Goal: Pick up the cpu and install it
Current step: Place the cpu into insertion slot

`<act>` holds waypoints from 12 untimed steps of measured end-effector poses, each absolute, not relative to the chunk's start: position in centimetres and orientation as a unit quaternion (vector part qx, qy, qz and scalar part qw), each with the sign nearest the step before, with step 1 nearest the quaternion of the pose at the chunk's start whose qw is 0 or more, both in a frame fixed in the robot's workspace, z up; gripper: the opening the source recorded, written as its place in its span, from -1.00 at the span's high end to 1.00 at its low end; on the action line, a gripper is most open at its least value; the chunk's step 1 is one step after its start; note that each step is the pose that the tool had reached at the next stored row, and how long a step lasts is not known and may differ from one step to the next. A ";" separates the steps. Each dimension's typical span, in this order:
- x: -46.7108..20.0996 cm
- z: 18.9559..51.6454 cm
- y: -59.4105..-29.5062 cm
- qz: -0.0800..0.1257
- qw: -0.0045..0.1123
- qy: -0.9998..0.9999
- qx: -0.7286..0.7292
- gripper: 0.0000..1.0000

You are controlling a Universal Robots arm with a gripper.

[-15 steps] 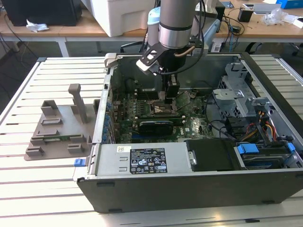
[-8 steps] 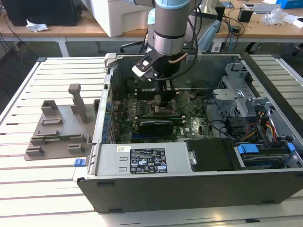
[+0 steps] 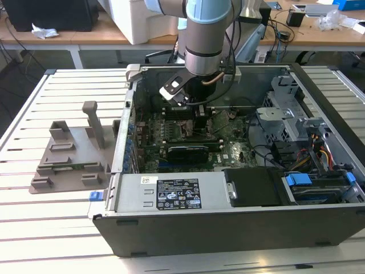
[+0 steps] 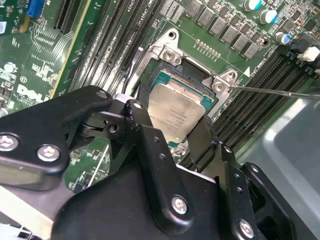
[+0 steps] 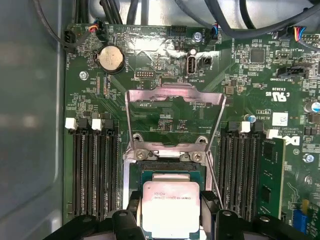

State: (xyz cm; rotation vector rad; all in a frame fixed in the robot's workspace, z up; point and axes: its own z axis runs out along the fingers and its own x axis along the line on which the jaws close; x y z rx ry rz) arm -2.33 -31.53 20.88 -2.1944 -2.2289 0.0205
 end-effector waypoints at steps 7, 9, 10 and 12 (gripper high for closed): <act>-2.3 20.2 -31.5 0.007 0.007 -0.708 -0.706 -0.10; -2.3 20.2 -31.5 0.007 0.007 -0.708 -0.706 -0.10; -2.3 20.1 -31.5 0.007 0.007 -0.708 -0.706 -0.10; -2.3 20.1 -31.5 0.007 0.007 -0.708 -0.706 -0.10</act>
